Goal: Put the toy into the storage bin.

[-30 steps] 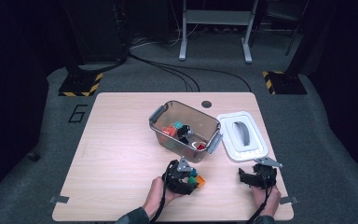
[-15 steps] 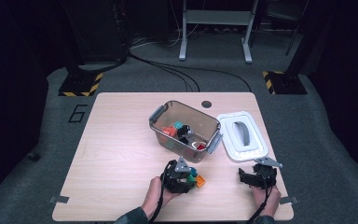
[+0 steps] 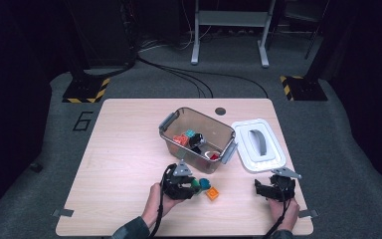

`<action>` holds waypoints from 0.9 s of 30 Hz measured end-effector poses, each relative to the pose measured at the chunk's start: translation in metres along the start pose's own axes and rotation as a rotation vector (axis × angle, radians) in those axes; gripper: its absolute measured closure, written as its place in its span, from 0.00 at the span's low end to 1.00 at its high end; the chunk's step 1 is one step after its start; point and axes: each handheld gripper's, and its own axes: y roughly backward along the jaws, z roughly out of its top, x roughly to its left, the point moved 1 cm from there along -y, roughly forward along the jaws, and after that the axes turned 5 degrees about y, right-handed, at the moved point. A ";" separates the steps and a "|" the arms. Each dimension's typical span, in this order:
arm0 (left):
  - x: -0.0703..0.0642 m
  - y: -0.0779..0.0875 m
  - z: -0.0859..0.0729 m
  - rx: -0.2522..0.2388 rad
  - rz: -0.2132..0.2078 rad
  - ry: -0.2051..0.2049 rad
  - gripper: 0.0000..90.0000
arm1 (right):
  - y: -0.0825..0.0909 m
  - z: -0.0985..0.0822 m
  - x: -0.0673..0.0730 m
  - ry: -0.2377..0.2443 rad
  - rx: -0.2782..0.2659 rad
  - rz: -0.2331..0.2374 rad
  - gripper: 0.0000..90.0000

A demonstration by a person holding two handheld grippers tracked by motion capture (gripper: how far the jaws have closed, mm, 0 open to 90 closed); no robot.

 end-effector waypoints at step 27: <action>0.056 0.057 0.024 -0.069 0.099 0.062 0.66 | 0.000 0.000 0.000 -0.002 0.000 0.001 0.12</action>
